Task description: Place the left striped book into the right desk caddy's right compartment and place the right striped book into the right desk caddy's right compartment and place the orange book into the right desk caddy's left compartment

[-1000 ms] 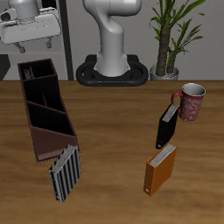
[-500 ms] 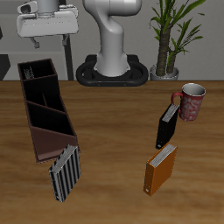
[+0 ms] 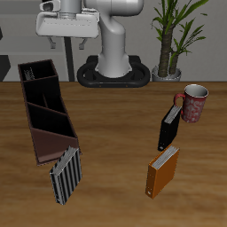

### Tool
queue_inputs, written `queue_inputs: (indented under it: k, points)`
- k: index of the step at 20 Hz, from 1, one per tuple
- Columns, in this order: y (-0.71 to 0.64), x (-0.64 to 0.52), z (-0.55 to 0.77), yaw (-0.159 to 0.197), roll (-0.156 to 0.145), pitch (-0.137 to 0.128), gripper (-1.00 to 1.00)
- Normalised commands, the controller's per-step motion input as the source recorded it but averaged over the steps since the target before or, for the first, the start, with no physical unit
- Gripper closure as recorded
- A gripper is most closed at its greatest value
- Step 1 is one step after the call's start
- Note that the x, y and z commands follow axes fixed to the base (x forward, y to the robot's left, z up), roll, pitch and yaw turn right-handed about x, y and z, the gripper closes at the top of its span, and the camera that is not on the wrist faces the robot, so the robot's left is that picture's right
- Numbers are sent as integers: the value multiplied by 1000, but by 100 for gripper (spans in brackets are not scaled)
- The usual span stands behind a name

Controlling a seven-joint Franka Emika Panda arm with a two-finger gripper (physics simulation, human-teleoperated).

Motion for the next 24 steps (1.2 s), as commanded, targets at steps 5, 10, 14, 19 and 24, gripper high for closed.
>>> queue_inputs:
  k: [5, 10, 14, 19, 24]
  points:
    - [307, 366, 34, -67, -102, -18, -100]
    - [344, 219, -23, -23, 32, 12, -100]
    - [470, 211, 48, 14, 35, -4, -100]
    - [349, 150, 26, -4, 6, -1, -100]
    - [305, 207, 105, -9, -18, -18, -100]
